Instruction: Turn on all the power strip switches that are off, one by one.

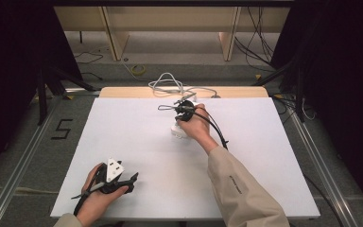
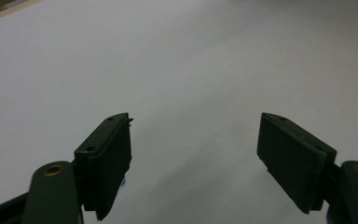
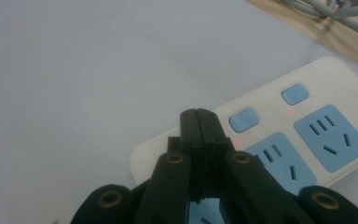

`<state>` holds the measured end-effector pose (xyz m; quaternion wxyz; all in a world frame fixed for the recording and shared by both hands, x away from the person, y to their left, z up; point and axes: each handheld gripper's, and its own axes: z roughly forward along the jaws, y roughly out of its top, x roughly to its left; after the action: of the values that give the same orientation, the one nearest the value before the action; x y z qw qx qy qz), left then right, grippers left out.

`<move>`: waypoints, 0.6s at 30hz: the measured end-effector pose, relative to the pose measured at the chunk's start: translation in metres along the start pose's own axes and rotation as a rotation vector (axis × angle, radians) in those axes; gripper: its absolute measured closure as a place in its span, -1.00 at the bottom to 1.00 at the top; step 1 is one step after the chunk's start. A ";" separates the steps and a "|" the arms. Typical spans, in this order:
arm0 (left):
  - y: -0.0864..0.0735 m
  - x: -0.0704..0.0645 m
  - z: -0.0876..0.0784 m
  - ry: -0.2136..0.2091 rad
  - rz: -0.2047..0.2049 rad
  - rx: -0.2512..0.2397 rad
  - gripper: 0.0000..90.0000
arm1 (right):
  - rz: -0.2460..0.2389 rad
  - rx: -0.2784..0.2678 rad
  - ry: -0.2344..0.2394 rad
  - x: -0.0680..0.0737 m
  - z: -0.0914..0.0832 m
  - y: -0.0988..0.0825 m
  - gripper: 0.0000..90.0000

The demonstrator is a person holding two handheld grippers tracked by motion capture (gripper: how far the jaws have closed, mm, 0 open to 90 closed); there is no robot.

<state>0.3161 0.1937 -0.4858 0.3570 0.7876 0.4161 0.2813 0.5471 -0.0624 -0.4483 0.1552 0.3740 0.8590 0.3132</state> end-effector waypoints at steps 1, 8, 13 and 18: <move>0.000 0.000 0.000 0.000 0.000 0.000 -0.42 | -0.001 0.003 0.000 0.000 0.000 0.000 1.00; 0.000 0.000 0.000 0.002 0.002 -0.001 -0.42 | -0.003 0.009 0.005 0.003 0.002 0.000 1.00; 0.000 0.000 0.000 0.001 0.006 0.002 -0.42 | -0.017 0.015 0.008 0.004 0.003 0.000 1.00; 0.000 0.000 0.000 0.001 0.006 0.003 -0.43 | -0.012 0.017 0.008 0.004 0.004 0.000 1.00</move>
<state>0.3161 0.1939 -0.4859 0.3549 0.7892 0.4141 0.2823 0.5464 -0.0581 -0.4514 0.1505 0.3689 0.8645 0.3064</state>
